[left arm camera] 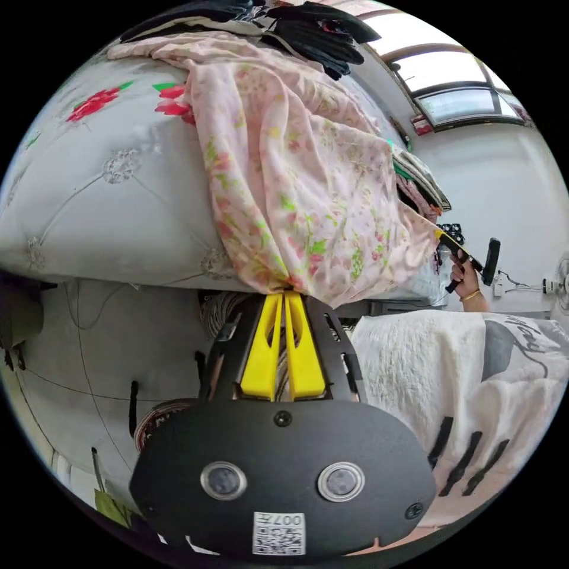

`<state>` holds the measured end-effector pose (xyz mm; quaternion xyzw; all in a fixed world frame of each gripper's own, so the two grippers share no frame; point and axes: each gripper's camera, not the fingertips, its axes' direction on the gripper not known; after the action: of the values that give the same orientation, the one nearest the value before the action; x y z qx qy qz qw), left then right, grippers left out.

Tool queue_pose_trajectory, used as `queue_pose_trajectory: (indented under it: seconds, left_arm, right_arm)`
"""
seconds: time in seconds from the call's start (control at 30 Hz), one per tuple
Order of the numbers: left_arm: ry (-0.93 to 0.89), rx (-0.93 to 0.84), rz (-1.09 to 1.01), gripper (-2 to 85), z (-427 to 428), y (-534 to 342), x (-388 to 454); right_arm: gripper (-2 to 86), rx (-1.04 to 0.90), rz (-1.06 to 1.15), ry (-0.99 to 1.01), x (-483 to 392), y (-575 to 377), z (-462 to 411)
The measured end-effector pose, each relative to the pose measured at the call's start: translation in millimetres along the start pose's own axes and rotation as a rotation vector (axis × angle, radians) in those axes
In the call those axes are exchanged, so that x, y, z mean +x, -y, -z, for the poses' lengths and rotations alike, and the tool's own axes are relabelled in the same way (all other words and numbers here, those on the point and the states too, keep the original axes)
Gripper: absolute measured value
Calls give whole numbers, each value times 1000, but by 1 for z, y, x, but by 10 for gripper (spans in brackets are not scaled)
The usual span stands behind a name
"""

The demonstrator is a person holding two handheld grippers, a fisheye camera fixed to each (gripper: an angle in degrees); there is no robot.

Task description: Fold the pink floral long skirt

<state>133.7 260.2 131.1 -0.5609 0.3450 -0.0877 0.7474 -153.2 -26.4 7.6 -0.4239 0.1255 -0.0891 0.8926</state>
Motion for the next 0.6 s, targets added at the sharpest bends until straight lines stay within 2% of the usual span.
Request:
queue_pose_trajectory:
  seconds: [0.1,0.17,0.23,0.33,0.37,0.6]
  left_arm:
    - [-179,253,-31,-8,65,29,18]
    - [-148,320,-90,-8,86,58,35]
    - [-93,311,-160,-5,86,87,51]
    - [-63,172,-166,33,56,123,61]
    - [-47,166,-159,37,52,124,61]
    - [83,148,-111,48,45,88,50]
  right_arm:
    - [-2,95,-143,31,29,3,23]
    - [-2,24,-255,26,44,0,1]
    - [-3,-71,-272,6,40,-4,-28]
    - [-3,-211,-245,-16,19,-16,-69]
    - [-3,-131,-240,-51,10,-22,-65]
    - [-2,-148,-238,16,11,-22,-60]
